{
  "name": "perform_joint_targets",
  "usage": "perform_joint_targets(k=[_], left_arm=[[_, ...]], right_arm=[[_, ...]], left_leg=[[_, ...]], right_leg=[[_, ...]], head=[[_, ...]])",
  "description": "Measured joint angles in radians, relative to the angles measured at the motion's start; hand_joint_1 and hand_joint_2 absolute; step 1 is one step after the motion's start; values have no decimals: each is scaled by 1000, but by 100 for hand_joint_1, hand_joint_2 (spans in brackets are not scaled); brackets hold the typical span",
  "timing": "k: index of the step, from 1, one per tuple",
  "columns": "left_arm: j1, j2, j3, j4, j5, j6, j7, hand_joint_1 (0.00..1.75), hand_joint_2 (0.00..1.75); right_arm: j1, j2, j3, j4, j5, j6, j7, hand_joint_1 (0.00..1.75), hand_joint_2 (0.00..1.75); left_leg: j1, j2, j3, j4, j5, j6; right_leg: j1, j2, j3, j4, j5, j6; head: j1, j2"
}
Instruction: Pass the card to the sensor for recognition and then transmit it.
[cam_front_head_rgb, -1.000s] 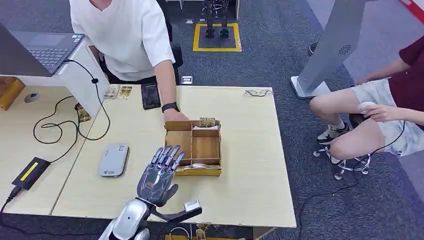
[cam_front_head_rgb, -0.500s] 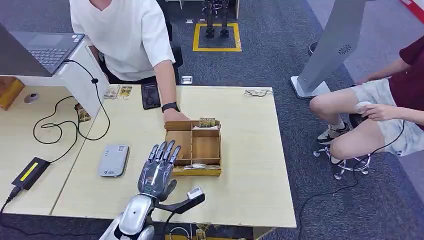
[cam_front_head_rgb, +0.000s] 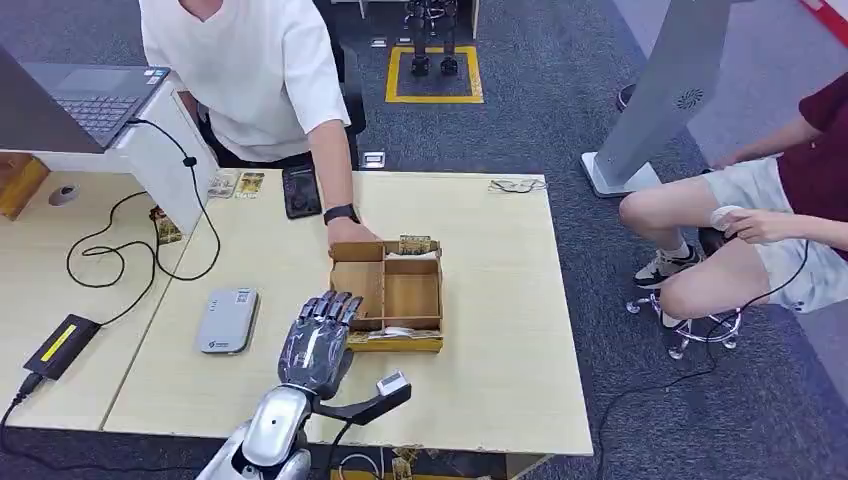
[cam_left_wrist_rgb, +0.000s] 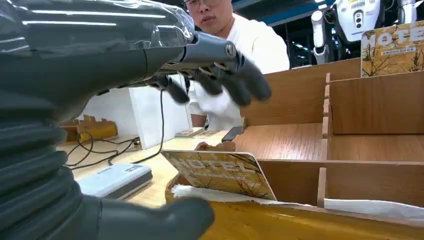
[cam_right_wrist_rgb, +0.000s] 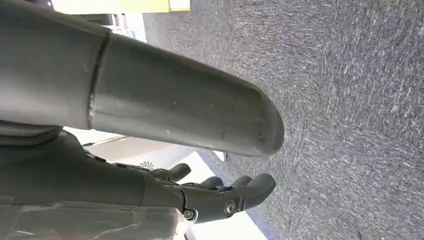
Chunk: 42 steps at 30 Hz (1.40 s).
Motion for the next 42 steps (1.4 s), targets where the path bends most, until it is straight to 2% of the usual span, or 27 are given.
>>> perform_joint_targets(k=[11, 15, 18, 30, 35, 38, 42], left_arm=[[-21, 21, -44, 15, 0, -39, 1, 175, 175], [-25, 23, -48, 21, 0, -44, -22, 175, 175], [-31, 26, -49, 42, 0, -35, -58, 175, 175], [-38, 29, -50, 68, -1, -26, -78, 175, 175], [-34, 30, -50, 76, -1, 18, -79, 175, 175], [-26, 29, -40, 72, -1, 52, -116, 175, 175], [-1, 1, 18, 7, 0, 71, -208, 175, 175]], right_arm=[[-1, 1, 0, -1, 0, -5, -13, 0, 0], [-1, 1, 0, -1, 0, -6, -13, 0, 0], [-1, 1, 0, -1, 0, -6, -15, 0, 0], [-1, 1, 0, -1, 0, -7, -17, 0, 0], [-1, 1, 0, -1, 0, -10, -16, 0, 0], [-1, 1, 0, 3, 0, -22, -22, 0, 0], [-4, -1, 0, 18, 0, -36, -31, 0, 0]], left_leg=[[0, 0, 0, 0, 0, 0], [0, 0, 0, 0, 0, 0], [0, 0, 0, 0, 0, 0], [0, 0, 2, 0, 0, 0], [0, -1, 2, 0, 0, 0], [0, -1, 2, 0, 0, 0], [0, -1, 1, 0, 0, 0]], right_leg=[[0, 0, 0, 0, 0, 0], [0, 0, 0, 0, 0, 0], [0, 0, 1, 0, 0, 0], [0, -1, 3, 0, 0, 0], [0, -1, 3, 0, 0, 0], [0, -1, 3, 0, 0, 0], [0, -1, 2, 0, 0, 0]], head=[[0, 0], [0, 0], [0, 0], [0, 0], [0, 0], [0, 0], [0, 0]])
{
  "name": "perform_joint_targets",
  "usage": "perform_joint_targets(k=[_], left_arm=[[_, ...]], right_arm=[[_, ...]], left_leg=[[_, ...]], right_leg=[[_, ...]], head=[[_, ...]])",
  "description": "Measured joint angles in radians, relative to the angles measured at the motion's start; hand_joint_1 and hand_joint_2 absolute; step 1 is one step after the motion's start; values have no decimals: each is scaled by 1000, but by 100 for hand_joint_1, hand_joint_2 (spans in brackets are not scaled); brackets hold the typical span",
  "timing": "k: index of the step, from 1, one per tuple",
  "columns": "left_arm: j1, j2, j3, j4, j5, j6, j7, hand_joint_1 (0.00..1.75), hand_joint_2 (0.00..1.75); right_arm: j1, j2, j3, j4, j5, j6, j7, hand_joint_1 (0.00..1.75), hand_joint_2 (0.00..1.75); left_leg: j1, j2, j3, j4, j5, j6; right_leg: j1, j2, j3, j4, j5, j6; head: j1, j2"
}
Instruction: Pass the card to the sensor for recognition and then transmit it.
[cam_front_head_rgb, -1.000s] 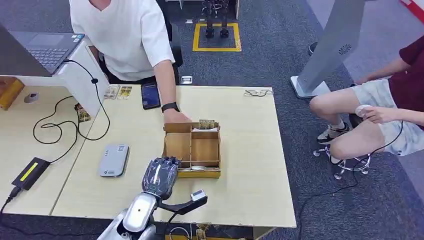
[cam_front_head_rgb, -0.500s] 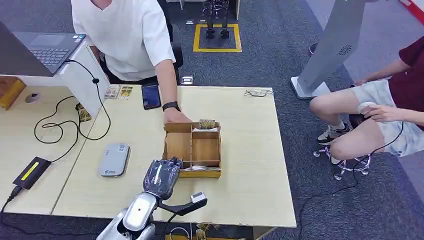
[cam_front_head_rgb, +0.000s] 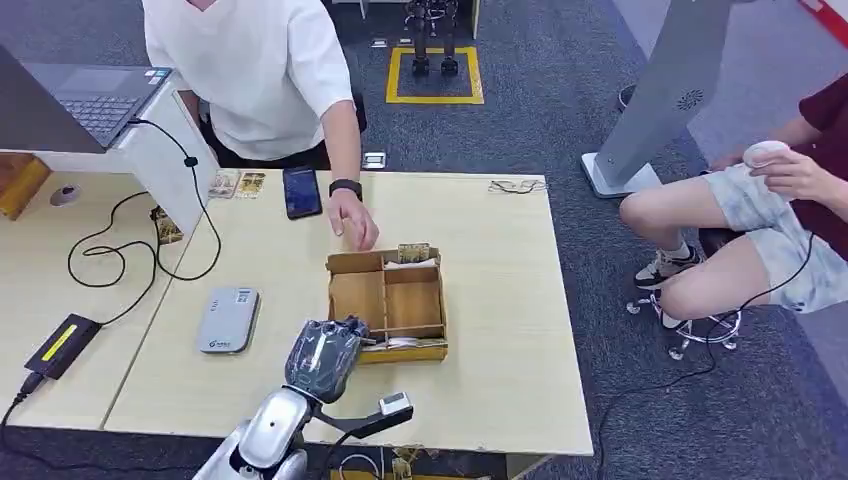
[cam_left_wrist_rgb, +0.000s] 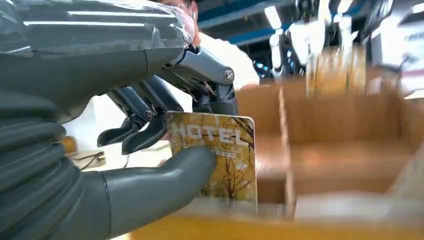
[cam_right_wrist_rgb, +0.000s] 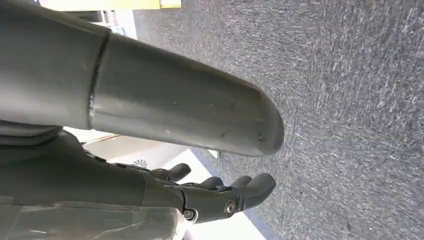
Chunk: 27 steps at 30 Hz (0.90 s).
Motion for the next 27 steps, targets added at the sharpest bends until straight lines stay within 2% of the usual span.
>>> perform_joint_targets(k=[3, 8, 10, 19, 27], left_arm=[[2, -47, 71, -90, 1, -3, -78, 175, 175], [1, -84, 131, -161, 13, 16, -114, 175, 175], [-19, -96, 145, -186, 27, 5, -135, 175, 175], [-135, -120, 167, -225, 36, -26, -139, 175, 175], [-282, -135, 167, -169, 26, -68, -97, 175, 175]], right_arm=[[-6, -3, 0, 13, 0, -7, -5, 0, 0], [-10, -8, 0, 25, 0, -8, -9, 0, 0], [-14, -14, 0, 38, 0, -11, -16, 0, 0], [-35, -47, 5, 100, 0, -36, -34, 0, 0], [-57, -81, 21, 175, 0, -69, -32, 0, 0]], left_leg=[[0, 0, -1, 0, 0, 0], [0, 0, -1, 0, 0, 0], [0, 0, -1, 0, 0, 0], [0, 0, -1, 0, 0, 0], [0, 0, -1, 0, 1, 0]], right_leg=[[0, 0, 0, 0, 0, 0], [0, 0, -1, 0, 0, 0], [0, 0, -1, 0, 0, 0], [0, 0, -1, 0, 1, 0], [0, 0, -1, 0, 1, 0]], head=[[1, 0], [0, 0], [0, 0], [0, 0], [0, 0]])
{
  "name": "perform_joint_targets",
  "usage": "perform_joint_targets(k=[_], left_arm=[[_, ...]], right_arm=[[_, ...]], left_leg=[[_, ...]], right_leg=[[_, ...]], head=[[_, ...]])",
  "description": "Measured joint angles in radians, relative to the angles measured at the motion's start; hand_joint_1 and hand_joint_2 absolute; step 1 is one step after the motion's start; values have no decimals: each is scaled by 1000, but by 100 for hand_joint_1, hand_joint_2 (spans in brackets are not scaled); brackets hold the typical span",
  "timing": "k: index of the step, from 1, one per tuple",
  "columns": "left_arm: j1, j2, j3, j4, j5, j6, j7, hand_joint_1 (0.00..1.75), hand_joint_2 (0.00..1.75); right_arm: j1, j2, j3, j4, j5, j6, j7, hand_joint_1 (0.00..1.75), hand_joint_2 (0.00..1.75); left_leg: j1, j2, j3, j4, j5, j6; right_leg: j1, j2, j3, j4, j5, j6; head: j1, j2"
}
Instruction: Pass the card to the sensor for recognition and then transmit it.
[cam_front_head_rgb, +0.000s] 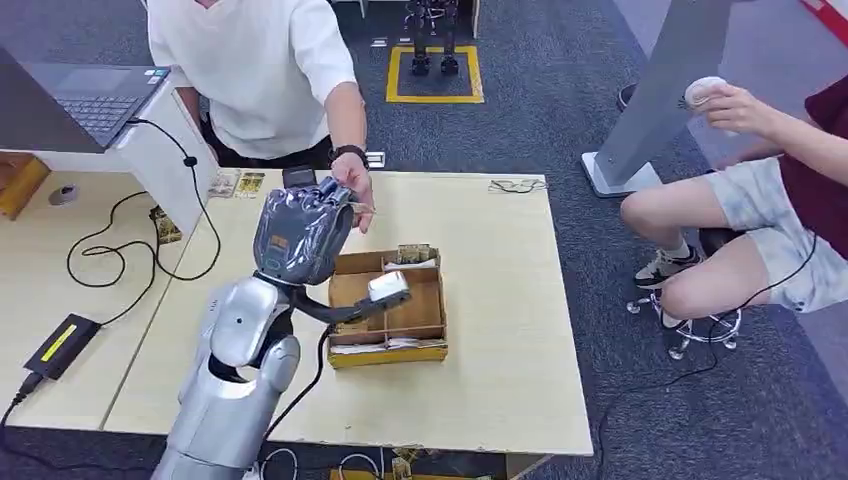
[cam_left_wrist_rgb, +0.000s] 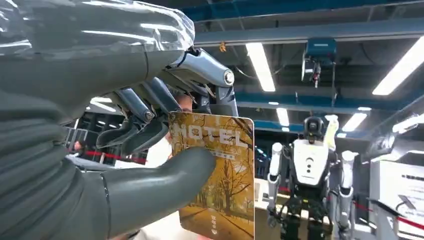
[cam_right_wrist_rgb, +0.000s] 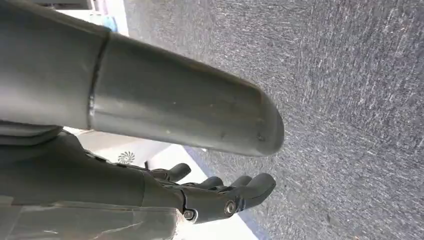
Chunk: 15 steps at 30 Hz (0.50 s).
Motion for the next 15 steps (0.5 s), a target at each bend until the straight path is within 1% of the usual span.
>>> perform_joint_targets(k=[7, 12, 15], left_arm=[[-112, -30, 3, 112, -16, -34, 52, 175, 175], [-143, -42, 5, 155, -16, -39, 58, 175, 175], [-162, -53, 13, 190, -16, -52, 77, 175, 175]], right_arm=[[-11, -23, 22, 47, 0, -7, 1, 0, 0], [-12, -32, 29, 61, 0, -7, 1, 0, 0], [-13, -36, 34, 65, 0, -6, 2, 0, 0]], left_leg=[[0, 0, 0, 0, 0, 0], [0, 0, 0, 0, 0, 0], [0, 0, 0, 0, 0, 0]], right_leg=[[0, 0, 0, 0, 0, 0], [0, 1, -1, 0, 0, 0], [0, 1, -1, 0, 0, 0]], head=[[0, 0], [0, 0], [-1, 0]])
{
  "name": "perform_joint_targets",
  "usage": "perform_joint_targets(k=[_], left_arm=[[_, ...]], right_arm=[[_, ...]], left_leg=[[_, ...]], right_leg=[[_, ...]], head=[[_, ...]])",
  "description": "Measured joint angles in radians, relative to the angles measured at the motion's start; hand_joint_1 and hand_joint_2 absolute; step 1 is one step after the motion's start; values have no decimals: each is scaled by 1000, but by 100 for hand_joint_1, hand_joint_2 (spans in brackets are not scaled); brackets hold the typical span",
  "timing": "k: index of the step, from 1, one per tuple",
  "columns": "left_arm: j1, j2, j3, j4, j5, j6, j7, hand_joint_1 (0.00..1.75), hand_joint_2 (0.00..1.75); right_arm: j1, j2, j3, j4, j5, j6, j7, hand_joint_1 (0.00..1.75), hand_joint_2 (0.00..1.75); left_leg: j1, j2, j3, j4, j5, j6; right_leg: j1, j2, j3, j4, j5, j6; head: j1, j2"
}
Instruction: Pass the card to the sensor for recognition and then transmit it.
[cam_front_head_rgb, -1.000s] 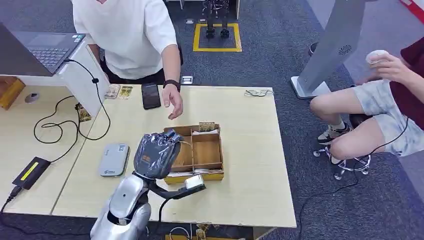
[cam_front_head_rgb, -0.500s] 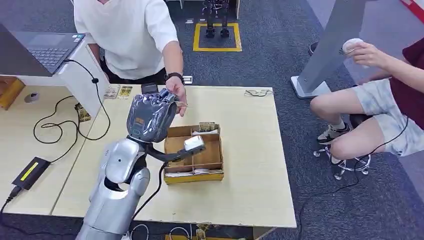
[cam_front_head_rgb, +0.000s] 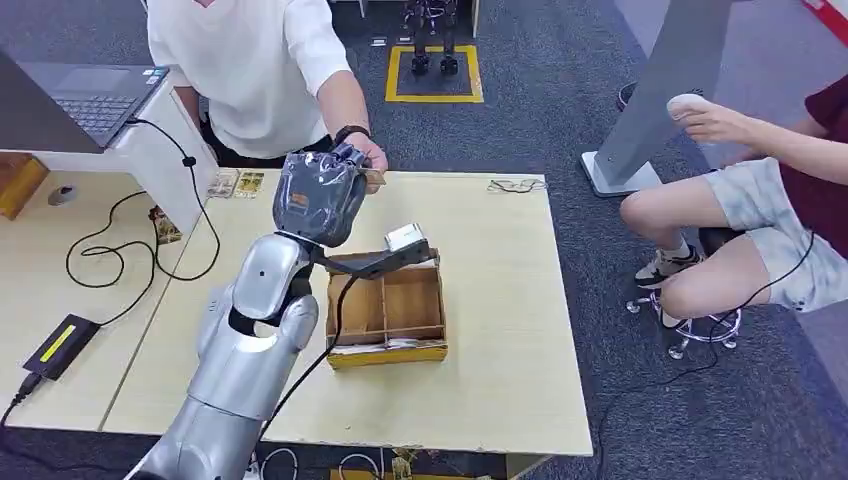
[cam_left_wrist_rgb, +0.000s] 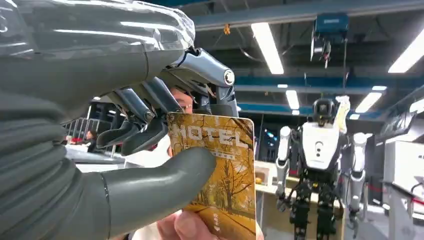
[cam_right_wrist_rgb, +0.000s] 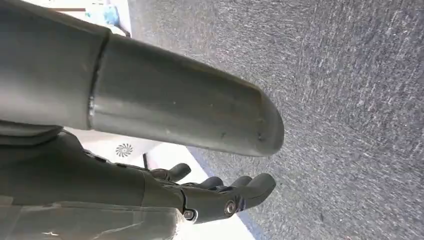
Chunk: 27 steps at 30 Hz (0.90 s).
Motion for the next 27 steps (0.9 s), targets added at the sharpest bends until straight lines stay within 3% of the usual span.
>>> perform_joint_targets(k=[7, 8, 15, 27], left_arm=[[-18, -33, 25, 93, 57, -14, 4, 175, 175], [-18, -41, 30, 109, 78, -23, -1, 0, 175], [-18, -77, 36, 189, 133, -34, -28, 0, 175], [-16, -86, 36, 205, 137, -35, -30, 0, 175]], right_arm=[[0, -4, 3, 6, 0, 9, 15, 0, 0], [-1, -4, 3, 7, 0, 13, 15, 0, 0], [-3, -12, 3, 16, 0, 13, 15, 0, 0], [-4, -18, 3, 24, 0, 10, 15, 0, 0]], left_leg=[[0, 0, 0, 0, 0, 0], [0, 0, 0, 0, 0, 0], [0, 0, -1, 0, 0, 0], [0, 0, -1, 0, 0, 0]], right_leg=[[0, 0, 0, 0, 0, 0], [0, 0, 0, 0, 0, 0], [0, 0, 0, 0, 0, 0], [0, 0, 0, 0, 0, 0]], head=[[0, 0], [0, 0], [0, 0], [0, 0]])
